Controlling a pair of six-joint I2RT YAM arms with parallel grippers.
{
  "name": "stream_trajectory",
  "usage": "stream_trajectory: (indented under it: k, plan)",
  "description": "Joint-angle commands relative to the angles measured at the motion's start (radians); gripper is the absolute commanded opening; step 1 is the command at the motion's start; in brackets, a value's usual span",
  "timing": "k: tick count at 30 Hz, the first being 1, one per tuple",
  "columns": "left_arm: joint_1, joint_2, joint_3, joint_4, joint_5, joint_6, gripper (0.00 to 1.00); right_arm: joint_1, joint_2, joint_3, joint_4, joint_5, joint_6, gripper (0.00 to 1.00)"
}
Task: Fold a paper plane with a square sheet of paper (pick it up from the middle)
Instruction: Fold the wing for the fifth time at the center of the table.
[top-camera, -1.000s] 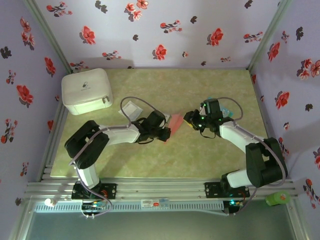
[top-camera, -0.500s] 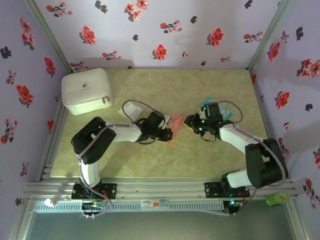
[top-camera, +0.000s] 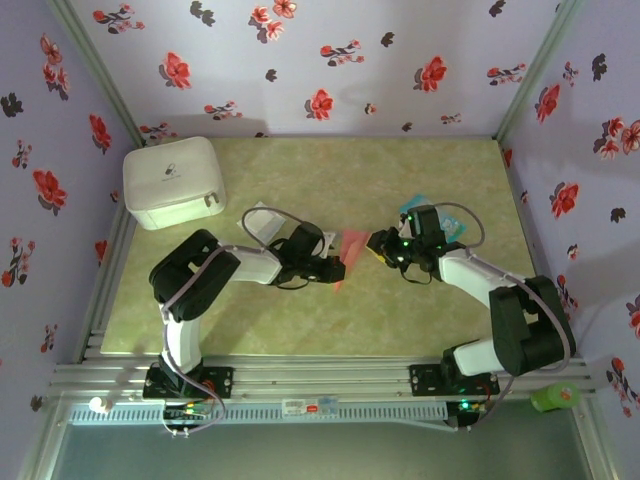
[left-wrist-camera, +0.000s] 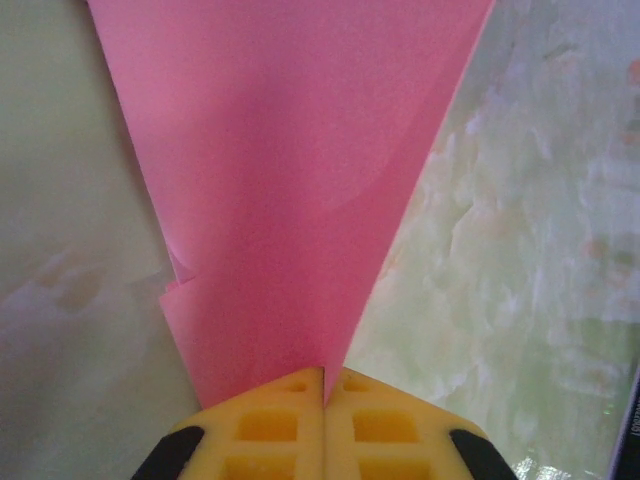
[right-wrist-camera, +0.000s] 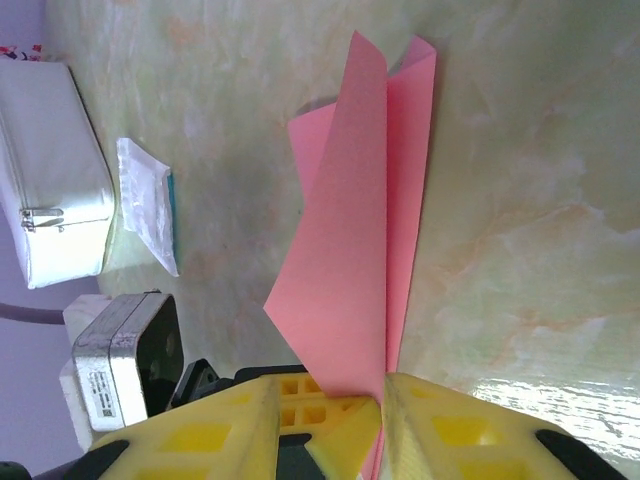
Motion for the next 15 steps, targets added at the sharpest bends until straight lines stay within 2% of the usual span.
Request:
stream_trajectory:
  k: [1,11,15]
  plan:
    - [0.010,0.033,-0.016,0.062,0.041,-0.038,0.01,-0.006,0.028,-0.017,0.058,-0.045,0.006,0.32]
    - [0.016,0.069,-0.024,0.129,0.077,-0.101,0.02,0.012,0.103,-0.033,0.172,-0.124,0.002,0.25]
    - [0.019,0.081,-0.035,0.166,0.094,-0.142,0.01,0.028,0.137,-0.028,0.213,-0.149,-0.001,0.16]
